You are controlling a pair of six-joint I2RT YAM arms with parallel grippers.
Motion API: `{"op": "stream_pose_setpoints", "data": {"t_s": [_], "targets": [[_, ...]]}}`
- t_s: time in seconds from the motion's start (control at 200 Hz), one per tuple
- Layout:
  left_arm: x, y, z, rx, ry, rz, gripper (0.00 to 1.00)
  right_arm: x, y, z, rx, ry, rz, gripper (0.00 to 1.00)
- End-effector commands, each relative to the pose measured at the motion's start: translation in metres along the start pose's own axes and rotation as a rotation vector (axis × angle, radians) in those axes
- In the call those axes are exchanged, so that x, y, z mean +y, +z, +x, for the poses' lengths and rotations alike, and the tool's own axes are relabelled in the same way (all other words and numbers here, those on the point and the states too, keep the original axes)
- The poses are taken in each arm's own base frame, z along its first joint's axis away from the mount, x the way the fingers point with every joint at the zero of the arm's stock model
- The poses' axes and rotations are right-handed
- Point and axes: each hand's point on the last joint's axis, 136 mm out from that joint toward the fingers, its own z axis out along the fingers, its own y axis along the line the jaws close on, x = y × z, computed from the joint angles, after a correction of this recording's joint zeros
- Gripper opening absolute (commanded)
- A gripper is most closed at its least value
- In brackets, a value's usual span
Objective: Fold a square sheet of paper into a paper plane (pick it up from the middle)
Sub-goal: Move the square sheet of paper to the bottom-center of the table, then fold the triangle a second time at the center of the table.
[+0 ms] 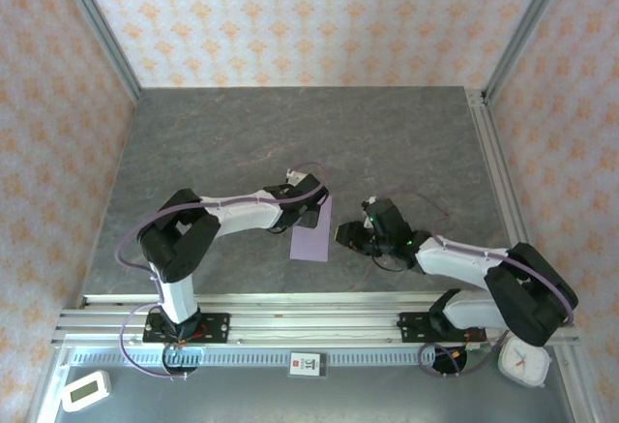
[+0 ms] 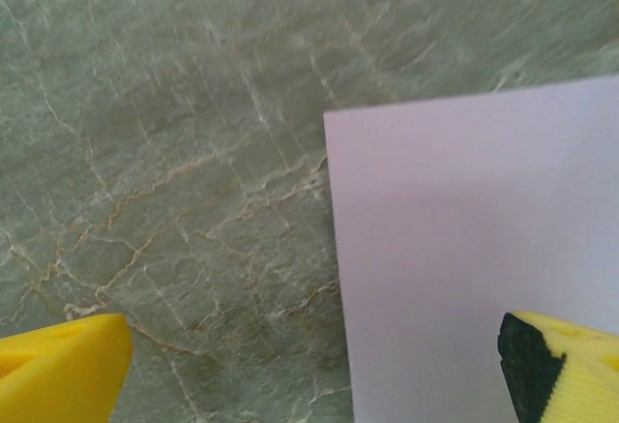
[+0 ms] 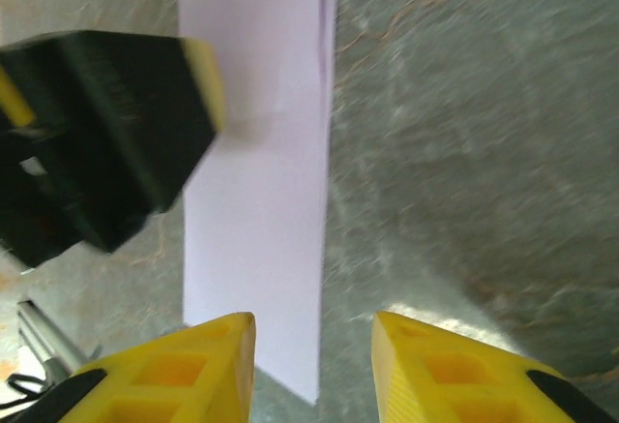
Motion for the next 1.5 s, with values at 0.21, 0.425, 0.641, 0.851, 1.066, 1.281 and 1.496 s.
{"op": "stream_pose_setpoints", "data": {"t_s": [0.21,0.425,0.641,0.851,1.066,1.281,1.496], "targets": [[0.018,-0.003,0.002,-0.020,0.006,-0.049,1.00,0.008,0.003,0.016,-0.009,0.022,-0.013,0.36],[0.024,0.001,0.018,0.007,-0.016,-0.049,1.00,0.006,0.011,0.028,0.023,0.018,-0.007,0.35],[0.023,0.008,0.036,0.035,-0.062,-0.014,1.00,0.004,0.020,0.037,0.055,0.012,0.009,0.35],[0.017,0.012,0.044,0.049,-0.098,0.024,1.00,0.006,0.028,0.039,0.075,0.002,0.015,0.35],[0.013,0.013,0.048,0.061,-0.102,0.052,1.00,0.015,0.032,0.039,0.084,-0.010,0.004,0.32],[0.010,0.011,0.047,0.055,-0.108,0.073,1.00,0.020,0.032,0.039,0.086,-0.018,0.001,0.29],[0.007,0.013,0.047,0.058,-0.115,0.091,1.00,0.023,0.034,0.039,0.088,-0.020,0.000,0.28]]}}
